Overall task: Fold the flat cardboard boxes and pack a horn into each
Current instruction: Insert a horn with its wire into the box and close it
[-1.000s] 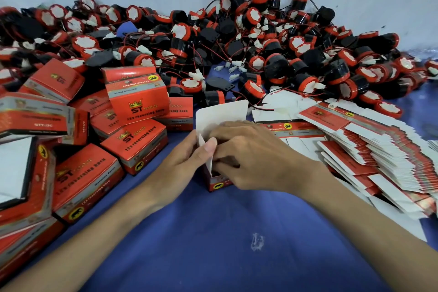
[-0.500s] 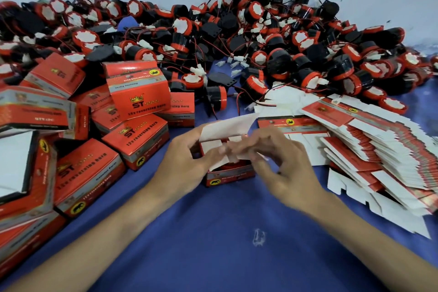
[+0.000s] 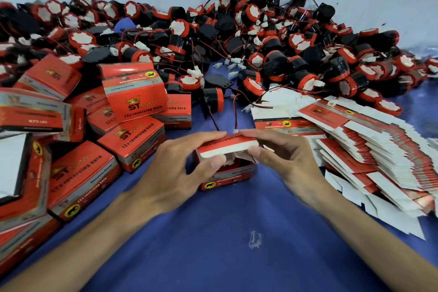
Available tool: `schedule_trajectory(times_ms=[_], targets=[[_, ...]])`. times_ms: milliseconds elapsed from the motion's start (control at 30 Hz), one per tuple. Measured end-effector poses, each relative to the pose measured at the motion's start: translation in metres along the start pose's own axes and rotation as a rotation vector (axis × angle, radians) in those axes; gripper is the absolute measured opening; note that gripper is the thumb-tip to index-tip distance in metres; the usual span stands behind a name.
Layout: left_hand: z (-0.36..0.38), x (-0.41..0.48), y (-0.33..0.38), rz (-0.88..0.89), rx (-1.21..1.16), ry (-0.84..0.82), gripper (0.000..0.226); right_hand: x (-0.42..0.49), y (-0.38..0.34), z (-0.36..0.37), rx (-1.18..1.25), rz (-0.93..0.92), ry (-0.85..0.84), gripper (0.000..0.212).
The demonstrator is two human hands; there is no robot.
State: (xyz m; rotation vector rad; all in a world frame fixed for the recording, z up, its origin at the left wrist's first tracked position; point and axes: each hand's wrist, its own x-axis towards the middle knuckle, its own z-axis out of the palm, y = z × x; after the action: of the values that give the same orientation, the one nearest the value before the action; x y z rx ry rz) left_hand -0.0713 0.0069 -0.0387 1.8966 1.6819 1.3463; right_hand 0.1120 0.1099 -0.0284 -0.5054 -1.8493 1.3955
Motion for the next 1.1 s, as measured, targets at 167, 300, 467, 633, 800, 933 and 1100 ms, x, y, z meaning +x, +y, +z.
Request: schedule_trajectory(times_ms=[167,300,467,633,800,933,1100], targets=[[0.0,0.0,-0.003,0.067,0.102,0.011,0.048,0.0,0.005,0.003,0.033,-0.05,-0.004,0.026],[-0.005,0.002,-0.01,0.256,0.196,-0.011,0.044,-0.001,0.007,0.002,-0.105,-0.107,-0.006,0.02],[-0.013,0.002,-0.013,0.355,0.289,-0.114,0.041,-0.004,0.007,-0.005,-0.252,-0.128,-0.104,0.016],[-0.013,-0.001,-0.014,0.38,0.42,-0.136,0.043,-0.004,0.008,-0.009,-0.455,-0.292,-0.078,0.022],[-0.007,0.0,-0.017,0.46,0.441,-0.152,0.04,-0.004,0.01,-0.008,-0.477,-0.35,-0.038,0.022],[-0.005,0.0,-0.018,0.528,0.439,-0.106,0.035,-0.003,0.013,-0.008,-0.617,-0.511,-0.032,0.017],[0.0,-0.001,-0.011,0.534,0.483,-0.036,0.042,-0.002,0.013,-0.01,-0.637,-0.569,-0.06,0.024]])
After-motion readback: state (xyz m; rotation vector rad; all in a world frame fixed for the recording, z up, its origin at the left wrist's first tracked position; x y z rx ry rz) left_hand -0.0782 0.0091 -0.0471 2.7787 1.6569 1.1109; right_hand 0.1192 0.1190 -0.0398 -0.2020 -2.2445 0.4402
